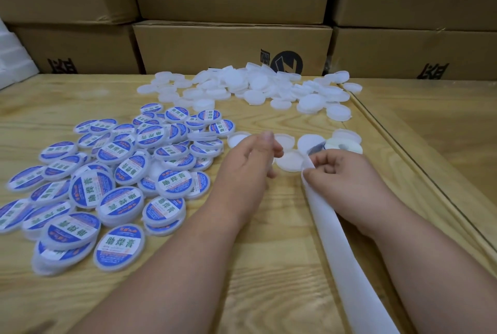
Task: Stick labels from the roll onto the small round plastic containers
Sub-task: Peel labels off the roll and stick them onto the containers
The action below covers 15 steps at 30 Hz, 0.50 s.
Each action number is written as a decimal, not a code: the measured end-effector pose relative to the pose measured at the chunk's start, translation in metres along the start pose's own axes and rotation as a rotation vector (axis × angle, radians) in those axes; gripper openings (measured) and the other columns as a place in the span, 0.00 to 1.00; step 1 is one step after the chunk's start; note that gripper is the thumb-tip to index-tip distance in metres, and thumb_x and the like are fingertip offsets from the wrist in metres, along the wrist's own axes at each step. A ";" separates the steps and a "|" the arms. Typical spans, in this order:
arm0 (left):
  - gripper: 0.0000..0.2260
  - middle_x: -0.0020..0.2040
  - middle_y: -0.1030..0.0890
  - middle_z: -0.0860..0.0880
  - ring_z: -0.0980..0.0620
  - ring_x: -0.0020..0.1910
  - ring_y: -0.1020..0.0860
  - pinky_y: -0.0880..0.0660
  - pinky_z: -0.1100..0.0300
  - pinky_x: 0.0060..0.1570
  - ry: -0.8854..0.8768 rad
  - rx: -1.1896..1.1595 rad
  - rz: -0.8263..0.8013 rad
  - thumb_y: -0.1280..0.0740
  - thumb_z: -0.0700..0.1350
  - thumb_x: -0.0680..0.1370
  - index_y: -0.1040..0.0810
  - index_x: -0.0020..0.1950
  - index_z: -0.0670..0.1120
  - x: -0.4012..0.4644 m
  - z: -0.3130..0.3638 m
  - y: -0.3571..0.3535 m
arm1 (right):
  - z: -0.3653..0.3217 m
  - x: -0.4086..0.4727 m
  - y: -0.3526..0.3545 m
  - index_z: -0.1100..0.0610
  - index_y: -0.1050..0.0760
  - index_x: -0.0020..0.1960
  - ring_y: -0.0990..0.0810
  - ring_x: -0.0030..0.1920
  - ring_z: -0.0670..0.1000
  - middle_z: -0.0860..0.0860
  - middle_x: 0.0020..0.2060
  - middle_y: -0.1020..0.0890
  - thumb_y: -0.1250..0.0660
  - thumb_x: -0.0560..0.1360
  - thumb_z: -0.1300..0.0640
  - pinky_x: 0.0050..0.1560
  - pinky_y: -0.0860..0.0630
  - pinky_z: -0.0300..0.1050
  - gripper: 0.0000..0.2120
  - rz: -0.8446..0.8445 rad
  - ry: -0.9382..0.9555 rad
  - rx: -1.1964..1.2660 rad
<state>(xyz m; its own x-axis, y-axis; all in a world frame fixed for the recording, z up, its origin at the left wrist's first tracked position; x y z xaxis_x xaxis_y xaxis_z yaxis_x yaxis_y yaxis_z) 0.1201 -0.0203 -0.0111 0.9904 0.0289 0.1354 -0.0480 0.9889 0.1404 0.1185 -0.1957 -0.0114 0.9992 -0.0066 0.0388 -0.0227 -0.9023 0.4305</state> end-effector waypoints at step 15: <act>0.10 0.45 0.17 0.60 0.66 0.34 0.22 0.31 0.75 0.34 -0.073 0.136 -0.055 0.22 0.49 0.72 0.21 0.48 0.57 0.002 -0.002 -0.010 | -0.014 -0.010 -0.006 0.48 0.14 0.47 0.25 0.37 0.50 0.57 0.37 0.19 0.35 0.66 0.52 0.40 0.29 0.44 0.14 -0.154 -0.005 0.186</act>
<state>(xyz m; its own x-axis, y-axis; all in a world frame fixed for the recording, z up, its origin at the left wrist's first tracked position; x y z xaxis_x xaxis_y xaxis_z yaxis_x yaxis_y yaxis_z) 0.1228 -0.0298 -0.0144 0.9802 -0.0401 0.1937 -0.0160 0.9599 0.2801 0.1080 -0.1844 -0.0011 0.9906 0.1352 -0.0189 0.1355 -0.9567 0.2575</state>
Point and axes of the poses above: each hand's wrist, its own x-axis towards the middle knuckle, its own y-axis out of the back of the hand, z = x × y, the point moved 1 cm from there along x, towards the middle knuckle
